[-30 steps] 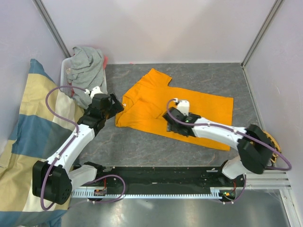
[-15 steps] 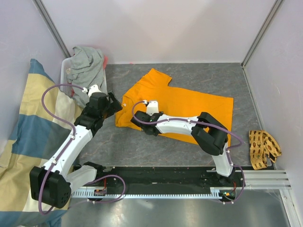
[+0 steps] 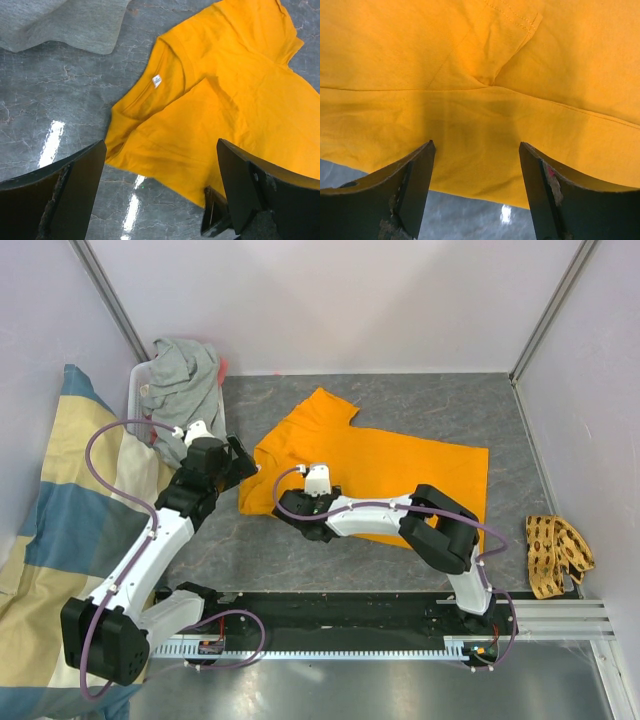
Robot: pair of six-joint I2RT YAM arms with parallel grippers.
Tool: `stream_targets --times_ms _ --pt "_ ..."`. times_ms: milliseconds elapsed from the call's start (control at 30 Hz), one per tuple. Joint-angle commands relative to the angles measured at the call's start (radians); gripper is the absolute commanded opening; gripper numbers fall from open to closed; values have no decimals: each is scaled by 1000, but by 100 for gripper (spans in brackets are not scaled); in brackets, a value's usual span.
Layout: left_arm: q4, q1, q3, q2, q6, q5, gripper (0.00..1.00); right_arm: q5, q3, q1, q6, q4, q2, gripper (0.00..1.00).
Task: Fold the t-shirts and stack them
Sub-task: Fold the tshirt
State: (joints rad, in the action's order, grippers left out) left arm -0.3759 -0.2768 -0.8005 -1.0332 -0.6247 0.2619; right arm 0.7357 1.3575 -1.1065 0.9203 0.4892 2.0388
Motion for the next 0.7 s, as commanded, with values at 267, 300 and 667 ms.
stream_targets --times_ms 267,300,667 --pt "-11 4 4 36 33 42 100 -188 -189 -254 57 173 -54 78" --pt "-12 4 6 38 31 42 100 -191 -195 -269 81 184 -72 78" --pt "-3 4 1 35 40 42 100 -27 -210 -331 170 276 -268 79"
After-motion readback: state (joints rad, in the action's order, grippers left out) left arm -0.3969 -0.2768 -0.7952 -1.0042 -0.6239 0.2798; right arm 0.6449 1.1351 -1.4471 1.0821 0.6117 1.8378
